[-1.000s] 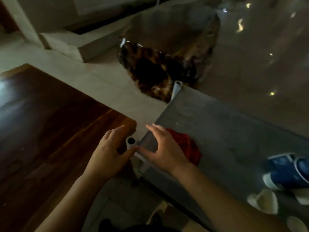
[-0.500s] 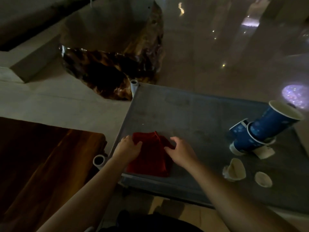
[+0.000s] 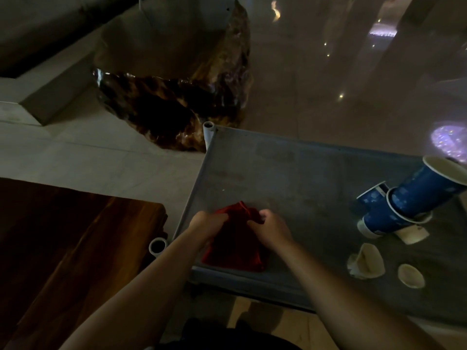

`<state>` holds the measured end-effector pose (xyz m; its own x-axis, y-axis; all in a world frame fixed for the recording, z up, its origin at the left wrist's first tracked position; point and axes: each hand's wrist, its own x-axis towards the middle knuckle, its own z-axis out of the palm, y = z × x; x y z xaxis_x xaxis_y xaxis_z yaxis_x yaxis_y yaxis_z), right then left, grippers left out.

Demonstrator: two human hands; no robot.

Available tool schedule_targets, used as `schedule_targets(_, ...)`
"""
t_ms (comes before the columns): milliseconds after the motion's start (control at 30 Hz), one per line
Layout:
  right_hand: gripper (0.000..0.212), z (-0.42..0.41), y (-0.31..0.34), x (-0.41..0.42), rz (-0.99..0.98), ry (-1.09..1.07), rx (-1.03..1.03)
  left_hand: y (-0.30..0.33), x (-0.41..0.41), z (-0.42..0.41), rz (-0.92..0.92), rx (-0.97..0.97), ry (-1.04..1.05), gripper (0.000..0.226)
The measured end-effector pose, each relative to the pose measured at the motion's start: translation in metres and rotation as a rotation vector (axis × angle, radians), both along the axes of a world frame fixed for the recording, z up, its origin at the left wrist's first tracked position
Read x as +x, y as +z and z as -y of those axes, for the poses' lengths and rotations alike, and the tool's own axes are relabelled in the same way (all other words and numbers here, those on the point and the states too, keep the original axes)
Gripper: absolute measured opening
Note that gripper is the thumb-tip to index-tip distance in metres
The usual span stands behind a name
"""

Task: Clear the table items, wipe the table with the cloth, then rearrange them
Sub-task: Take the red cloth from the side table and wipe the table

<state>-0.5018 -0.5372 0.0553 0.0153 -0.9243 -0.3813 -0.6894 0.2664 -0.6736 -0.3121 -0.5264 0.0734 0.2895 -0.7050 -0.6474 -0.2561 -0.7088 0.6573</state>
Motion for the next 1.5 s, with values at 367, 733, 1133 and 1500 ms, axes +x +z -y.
schedule_targets(367, 0.068, 0.007, 0.000, -0.008, 0.141, 0.049, 0.073, 0.033, 0.000, -0.020, -0.106, -0.304, -0.211, 0.007)
schedule_targets(733, 0.011, 0.001, 0.075, 0.025, 0.452, 0.421, -0.126, 0.097, 0.048, -0.097, -0.361, -0.584, -0.021, 0.015)
schedule_targets(1133, 0.037, -0.072, 0.088, 0.196, 0.588, 0.920, 0.146, 0.083, 0.171, -0.260, -0.327, -0.742, 0.582, 0.017)
schedule_targets(1500, 0.012, -0.185, 0.066, 0.342, 0.385, 1.208, 0.304, 0.027, 0.259, -0.401, -0.292, -0.601, 0.894, 0.013)
